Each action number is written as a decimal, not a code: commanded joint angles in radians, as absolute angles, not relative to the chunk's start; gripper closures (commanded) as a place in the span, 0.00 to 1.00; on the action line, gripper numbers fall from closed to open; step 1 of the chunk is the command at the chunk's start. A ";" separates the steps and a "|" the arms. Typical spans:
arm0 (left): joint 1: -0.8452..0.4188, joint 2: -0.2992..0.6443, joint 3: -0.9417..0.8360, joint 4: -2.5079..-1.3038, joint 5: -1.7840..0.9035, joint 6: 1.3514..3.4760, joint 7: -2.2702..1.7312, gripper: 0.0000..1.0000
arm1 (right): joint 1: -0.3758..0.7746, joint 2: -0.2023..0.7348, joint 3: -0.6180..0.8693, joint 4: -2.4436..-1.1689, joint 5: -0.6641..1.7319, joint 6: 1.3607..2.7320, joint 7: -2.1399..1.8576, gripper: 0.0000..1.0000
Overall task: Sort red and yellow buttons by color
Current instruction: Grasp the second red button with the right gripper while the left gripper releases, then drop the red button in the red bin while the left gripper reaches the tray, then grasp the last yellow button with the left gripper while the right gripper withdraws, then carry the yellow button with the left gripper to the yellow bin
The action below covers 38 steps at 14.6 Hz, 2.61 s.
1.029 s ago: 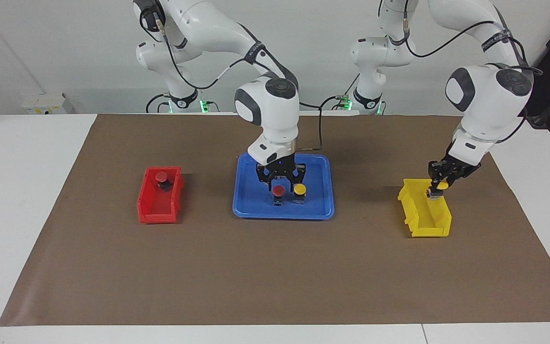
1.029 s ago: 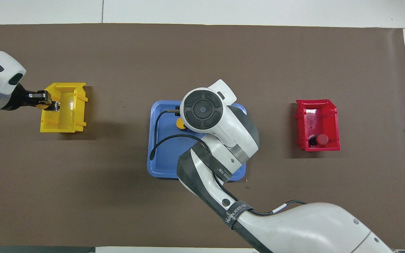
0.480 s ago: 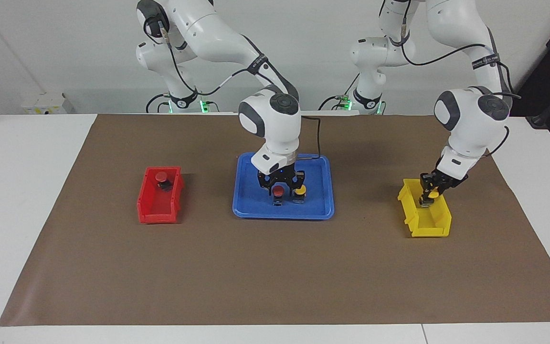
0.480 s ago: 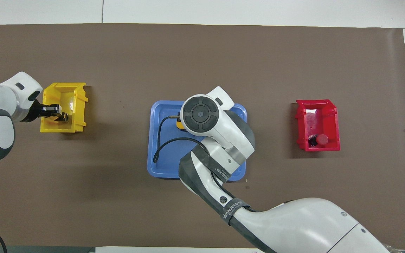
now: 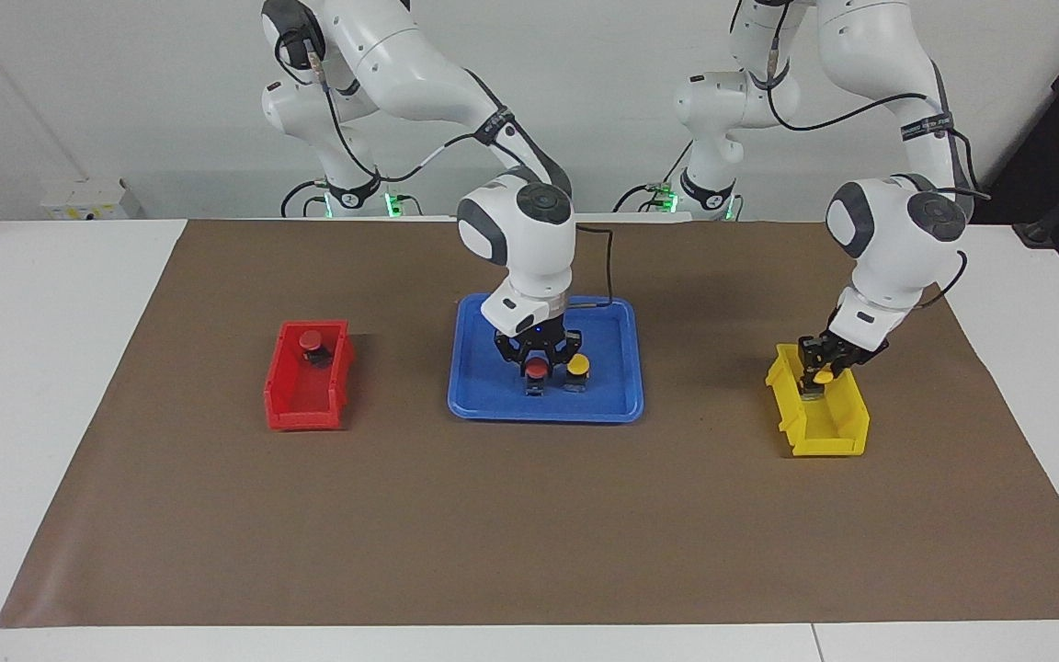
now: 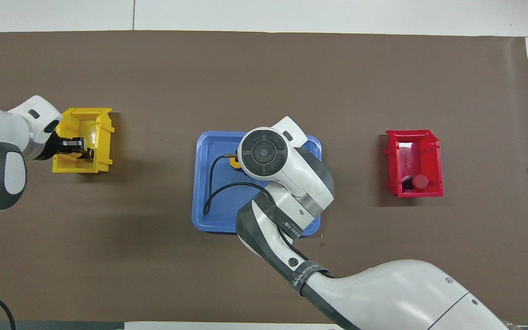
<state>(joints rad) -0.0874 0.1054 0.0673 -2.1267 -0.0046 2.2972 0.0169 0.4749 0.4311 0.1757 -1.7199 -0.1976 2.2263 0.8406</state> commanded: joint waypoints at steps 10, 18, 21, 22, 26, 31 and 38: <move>-0.216 0.074 0.066 -1.875 -0.023 1.975 -0.128 0.00 | -0.083 0.025 0.181 -1.919 0.004 1.989 0.115 0.75; -0.710 0.188 0.067 -1.885 0.008 2.143 -0.834 0.00 | -0.167 -0.006 0.178 -2.181 0.011 2.272 0.011 0.75; -0.748 0.247 0.066 -1.881 0.044 2.197 -0.897 0.00 | -0.166 0.014 0.178 -2.235 0.011 2.357 0.011 0.76; -0.753 0.268 0.067 -1.879 0.048 2.210 -0.910 0.00 | -0.164 0.014 0.178 -2.249 0.011 2.370 0.011 0.75; -0.767 0.321 0.066 -1.873 0.081 2.276 -0.966 0.13 | -0.158 0.040 0.179 -2.266 0.011 2.413 0.012 0.75; -0.772 0.324 0.066 -1.839 0.077 2.260 -0.986 0.99 | -0.156 0.044 0.179 -2.275 0.011 2.433 0.012 0.70; -0.707 0.249 0.078 -1.611 0.072 1.873 -0.861 0.99 | -0.164 0.046 0.178 -2.229 0.009 2.370 -0.032 0.32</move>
<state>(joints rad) -0.7419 0.2953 0.0751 -1.6407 0.0541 1.9680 -0.9324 -0.1499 0.0502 0.1731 -2.2634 -0.0136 2.4157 0.0265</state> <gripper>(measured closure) 0.586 0.344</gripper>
